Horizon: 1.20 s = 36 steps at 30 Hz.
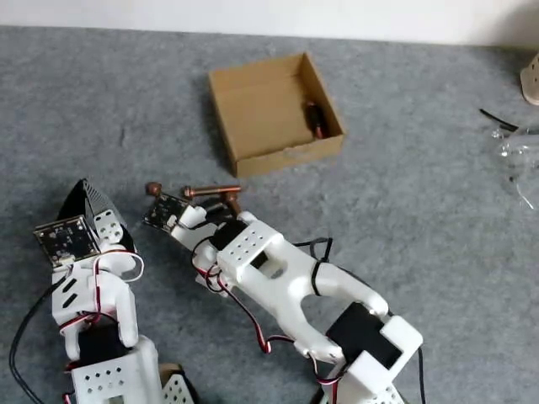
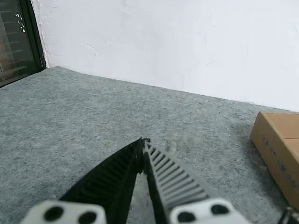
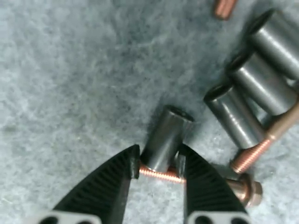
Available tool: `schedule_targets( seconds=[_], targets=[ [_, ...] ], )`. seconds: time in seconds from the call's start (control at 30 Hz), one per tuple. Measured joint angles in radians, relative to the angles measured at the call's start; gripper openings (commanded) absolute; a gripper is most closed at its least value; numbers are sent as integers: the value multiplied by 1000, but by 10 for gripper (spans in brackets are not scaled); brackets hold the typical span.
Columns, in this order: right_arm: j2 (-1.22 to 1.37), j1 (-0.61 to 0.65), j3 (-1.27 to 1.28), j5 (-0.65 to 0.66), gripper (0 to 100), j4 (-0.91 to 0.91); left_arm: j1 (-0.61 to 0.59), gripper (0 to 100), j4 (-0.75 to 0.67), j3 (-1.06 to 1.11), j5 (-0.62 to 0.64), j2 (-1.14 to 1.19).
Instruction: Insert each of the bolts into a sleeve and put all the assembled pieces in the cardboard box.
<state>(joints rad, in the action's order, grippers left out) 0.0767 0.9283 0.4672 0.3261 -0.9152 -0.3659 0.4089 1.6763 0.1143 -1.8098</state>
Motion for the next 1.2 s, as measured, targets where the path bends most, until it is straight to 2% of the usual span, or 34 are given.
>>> schedule_targets(
  seconds=[0.13,0.3,0.6,1.2],
  targets=[
    [0,0,6,-3,121,34,0,7,0,0,0,0],
    [77,-5,-5,-133,121,41,0,7,0,0,0,0],
    [186,-9,-224,-144,121,-150,0,7,0,0,0,0],
    [186,-37,-233,-144,121,-161,0,7,0,0,0,0]
  ],
)
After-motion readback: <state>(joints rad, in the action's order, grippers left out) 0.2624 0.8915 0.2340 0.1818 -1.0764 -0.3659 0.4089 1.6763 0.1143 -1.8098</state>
